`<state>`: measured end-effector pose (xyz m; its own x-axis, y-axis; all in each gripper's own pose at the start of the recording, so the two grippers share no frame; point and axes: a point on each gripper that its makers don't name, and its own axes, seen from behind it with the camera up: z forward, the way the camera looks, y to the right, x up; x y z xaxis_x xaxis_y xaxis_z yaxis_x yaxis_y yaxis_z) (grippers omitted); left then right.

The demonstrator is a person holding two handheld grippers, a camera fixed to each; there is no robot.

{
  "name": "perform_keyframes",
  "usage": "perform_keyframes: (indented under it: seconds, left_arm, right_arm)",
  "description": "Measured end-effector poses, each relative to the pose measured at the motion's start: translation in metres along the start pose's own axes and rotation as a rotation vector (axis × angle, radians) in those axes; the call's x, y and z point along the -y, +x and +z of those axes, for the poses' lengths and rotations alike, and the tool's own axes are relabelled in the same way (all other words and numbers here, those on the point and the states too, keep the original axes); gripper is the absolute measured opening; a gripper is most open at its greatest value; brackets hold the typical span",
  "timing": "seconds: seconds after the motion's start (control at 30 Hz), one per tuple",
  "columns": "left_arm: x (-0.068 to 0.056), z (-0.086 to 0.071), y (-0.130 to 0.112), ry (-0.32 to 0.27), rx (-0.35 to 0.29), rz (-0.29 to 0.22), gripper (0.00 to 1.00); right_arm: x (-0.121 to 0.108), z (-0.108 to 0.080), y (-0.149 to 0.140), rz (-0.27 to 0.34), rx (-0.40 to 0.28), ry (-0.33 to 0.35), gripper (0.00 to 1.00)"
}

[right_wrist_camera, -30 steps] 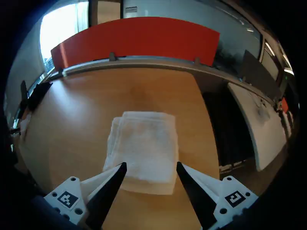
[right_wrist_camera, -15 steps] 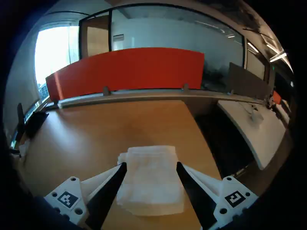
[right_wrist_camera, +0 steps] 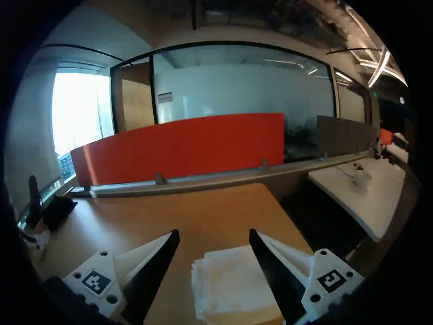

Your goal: Fold towel

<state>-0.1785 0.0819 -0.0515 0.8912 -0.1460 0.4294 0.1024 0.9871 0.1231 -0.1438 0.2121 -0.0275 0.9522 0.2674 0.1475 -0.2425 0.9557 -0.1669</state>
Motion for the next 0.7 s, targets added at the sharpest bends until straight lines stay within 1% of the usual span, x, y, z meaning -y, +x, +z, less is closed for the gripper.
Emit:
perform_keyframes:
  seconds: [0.1,0.2,0.37,0.47,0.7]
  left_arm:
    - [0.001,0.0,0.003,0.002,-0.009,-0.004,0.9]
    - [0.002,0.001,0.008,0.004,-0.024,-0.009,0.9]
    - [0.001,0.001,0.019,-0.002,-0.059,-0.02,0.9]
    - [0.0,0.001,0.027,-0.008,-0.089,-0.035,0.9]
    - [0.005,0.004,0.05,0.001,-0.158,-0.047,0.9]
  right_arm:
    - [0.008,-0.001,0.012,-0.015,-0.054,-0.003,1.0]
    - [0.011,-0.001,0.017,-0.024,-0.086,-0.018,1.0]
    - [0.017,-0.001,0.023,-0.021,-0.106,-0.03,1.0]
    - [0.022,-0.002,0.027,-0.024,-0.121,-0.031,1.0]
    - [0.034,-0.002,0.026,-0.043,-0.12,-0.027,1.0]
